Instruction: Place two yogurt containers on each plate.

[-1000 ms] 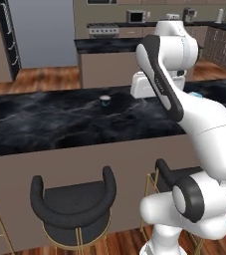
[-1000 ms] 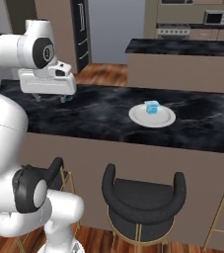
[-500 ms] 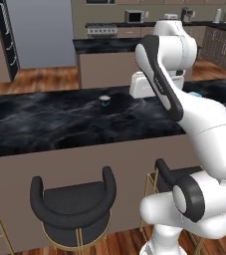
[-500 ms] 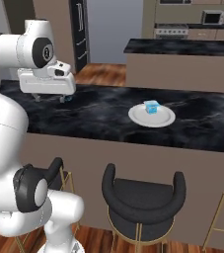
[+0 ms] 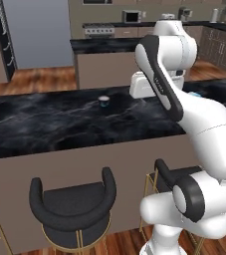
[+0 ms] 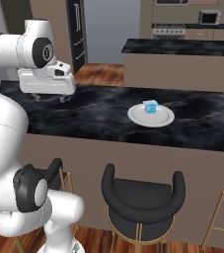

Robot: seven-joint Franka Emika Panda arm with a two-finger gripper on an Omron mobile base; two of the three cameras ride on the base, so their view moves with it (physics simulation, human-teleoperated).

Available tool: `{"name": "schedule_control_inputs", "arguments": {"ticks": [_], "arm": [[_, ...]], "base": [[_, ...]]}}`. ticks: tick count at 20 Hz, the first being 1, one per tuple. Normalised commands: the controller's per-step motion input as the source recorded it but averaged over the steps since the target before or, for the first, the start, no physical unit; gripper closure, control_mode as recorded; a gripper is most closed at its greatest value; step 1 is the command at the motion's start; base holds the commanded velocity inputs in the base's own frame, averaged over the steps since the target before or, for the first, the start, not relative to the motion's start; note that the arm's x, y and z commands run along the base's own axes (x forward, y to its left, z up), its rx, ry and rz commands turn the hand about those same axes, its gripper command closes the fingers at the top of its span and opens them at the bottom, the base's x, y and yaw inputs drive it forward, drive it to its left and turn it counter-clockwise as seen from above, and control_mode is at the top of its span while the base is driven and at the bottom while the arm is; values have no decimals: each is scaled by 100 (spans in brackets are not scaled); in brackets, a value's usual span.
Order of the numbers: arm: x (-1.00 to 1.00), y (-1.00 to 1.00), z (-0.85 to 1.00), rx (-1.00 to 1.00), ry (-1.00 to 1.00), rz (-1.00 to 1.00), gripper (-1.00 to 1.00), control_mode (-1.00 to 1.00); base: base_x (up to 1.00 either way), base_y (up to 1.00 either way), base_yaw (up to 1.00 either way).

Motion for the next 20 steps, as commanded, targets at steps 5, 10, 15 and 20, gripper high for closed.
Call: {"name": "schedule_control_inputs", "arguments": {"ticks": [5, 10, 15, 20], "arm": [[9, 4, 0, 0, 0, 1, -100, -100], [88, 39, 0, 0, -3, 13, -100, -100], [100, 56, -3, 0, -4, 16, -100, -100], [98, 33, -33, -7, 4, 11, -100, -100]], "base": [[34, 15, 1], [0, 0, 0], [0, 0, 0], [0, 0, 0]]}}
